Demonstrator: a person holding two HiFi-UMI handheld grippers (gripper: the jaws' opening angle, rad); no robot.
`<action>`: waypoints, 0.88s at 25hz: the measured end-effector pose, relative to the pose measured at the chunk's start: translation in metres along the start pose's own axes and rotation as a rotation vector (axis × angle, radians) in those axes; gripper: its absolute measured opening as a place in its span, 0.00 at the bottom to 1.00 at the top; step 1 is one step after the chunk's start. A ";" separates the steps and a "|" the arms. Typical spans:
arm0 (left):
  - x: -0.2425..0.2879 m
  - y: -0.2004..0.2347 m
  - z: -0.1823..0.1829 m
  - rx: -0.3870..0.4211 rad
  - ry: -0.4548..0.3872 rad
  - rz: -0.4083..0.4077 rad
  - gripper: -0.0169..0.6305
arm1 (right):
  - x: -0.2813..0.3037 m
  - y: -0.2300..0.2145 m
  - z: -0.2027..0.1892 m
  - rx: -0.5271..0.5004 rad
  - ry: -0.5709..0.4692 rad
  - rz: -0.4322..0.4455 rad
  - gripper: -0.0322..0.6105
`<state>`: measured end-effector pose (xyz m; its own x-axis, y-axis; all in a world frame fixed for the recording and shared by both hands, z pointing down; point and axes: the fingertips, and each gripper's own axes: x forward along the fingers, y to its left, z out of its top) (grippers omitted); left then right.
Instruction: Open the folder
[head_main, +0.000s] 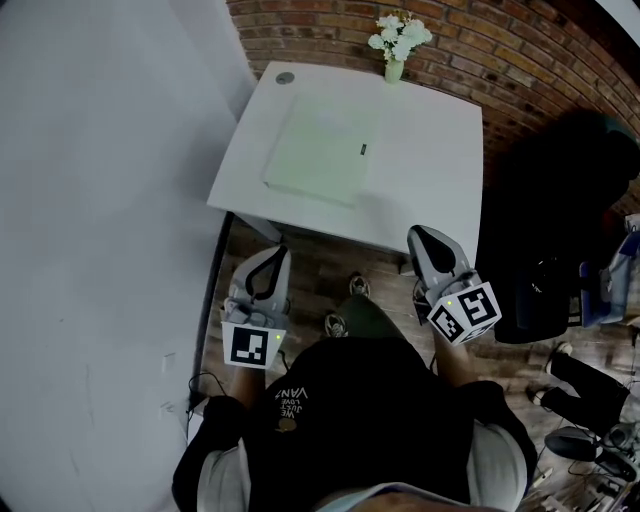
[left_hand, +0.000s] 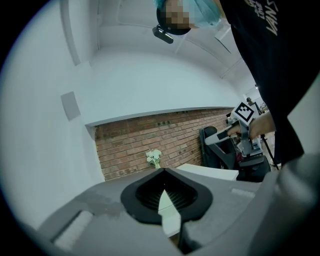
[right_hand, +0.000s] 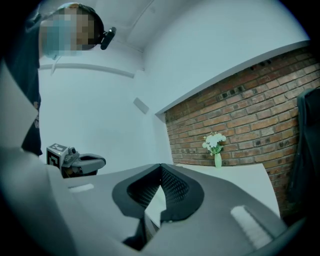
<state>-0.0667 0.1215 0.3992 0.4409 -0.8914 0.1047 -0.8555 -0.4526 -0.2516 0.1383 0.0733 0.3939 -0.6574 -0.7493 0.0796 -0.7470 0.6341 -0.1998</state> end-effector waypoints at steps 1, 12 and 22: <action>0.004 0.000 0.000 0.008 -0.003 -0.005 0.02 | 0.001 -0.003 -0.001 0.003 0.003 -0.005 0.05; 0.052 0.009 0.007 0.067 -0.003 -0.029 0.02 | 0.036 -0.037 0.003 0.025 -0.002 0.004 0.05; 0.104 0.016 0.007 0.069 0.006 -0.019 0.02 | 0.068 -0.074 0.009 0.027 0.003 0.039 0.05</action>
<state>-0.0330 0.0214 0.3995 0.4548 -0.8830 0.1155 -0.8261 -0.4668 -0.3155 0.1498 -0.0264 0.4058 -0.6866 -0.7233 0.0737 -0.7175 0.6577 -0.2292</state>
